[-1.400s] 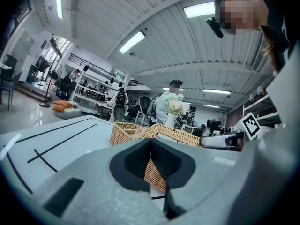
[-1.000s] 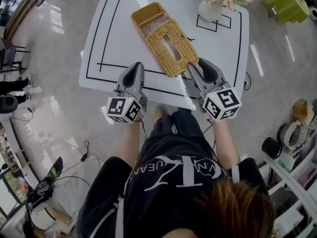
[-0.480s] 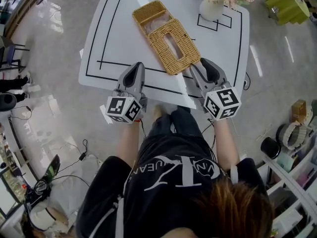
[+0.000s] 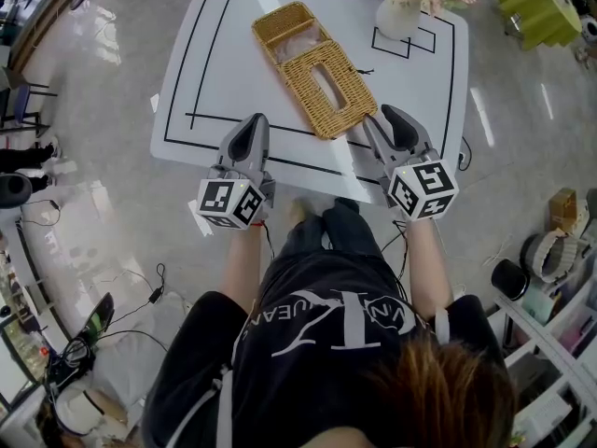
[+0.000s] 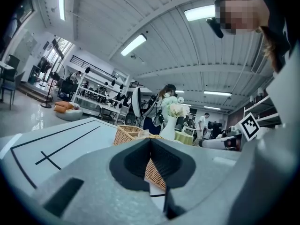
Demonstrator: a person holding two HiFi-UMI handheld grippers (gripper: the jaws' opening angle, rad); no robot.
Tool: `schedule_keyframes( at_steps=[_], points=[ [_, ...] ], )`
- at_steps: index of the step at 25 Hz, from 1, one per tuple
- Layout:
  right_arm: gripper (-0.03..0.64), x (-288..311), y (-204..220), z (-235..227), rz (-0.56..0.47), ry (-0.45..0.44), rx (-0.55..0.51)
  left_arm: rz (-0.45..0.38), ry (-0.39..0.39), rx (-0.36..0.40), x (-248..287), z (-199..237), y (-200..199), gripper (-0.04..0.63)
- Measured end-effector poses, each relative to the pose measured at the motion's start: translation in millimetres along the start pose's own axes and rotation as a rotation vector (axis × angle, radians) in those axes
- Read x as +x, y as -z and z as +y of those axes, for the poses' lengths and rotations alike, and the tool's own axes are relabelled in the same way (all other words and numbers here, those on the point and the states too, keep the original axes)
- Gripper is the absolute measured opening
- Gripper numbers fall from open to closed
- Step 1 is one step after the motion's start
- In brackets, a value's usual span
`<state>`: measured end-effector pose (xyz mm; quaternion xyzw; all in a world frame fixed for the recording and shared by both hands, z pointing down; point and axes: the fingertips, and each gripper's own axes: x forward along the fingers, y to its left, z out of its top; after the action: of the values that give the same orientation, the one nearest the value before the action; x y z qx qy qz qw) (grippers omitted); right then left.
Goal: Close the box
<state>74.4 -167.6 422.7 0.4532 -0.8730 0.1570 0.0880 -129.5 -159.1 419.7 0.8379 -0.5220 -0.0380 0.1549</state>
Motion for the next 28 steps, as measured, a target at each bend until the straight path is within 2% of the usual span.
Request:
schedule_keyframes(
  at_steps=[16, 28],
  points=[
    [0.043, -12, -35, -7, -0.071, 0.027, -0.088, -0.065, -0.026, 0.046, -4, -1, -38, 0.011],
    [0.000, -16, -57, -13, -0.125, 0.050, -0.108, -0.101, -0.037, 0.073, -3, 2, -62, 0.011]
  ],
)
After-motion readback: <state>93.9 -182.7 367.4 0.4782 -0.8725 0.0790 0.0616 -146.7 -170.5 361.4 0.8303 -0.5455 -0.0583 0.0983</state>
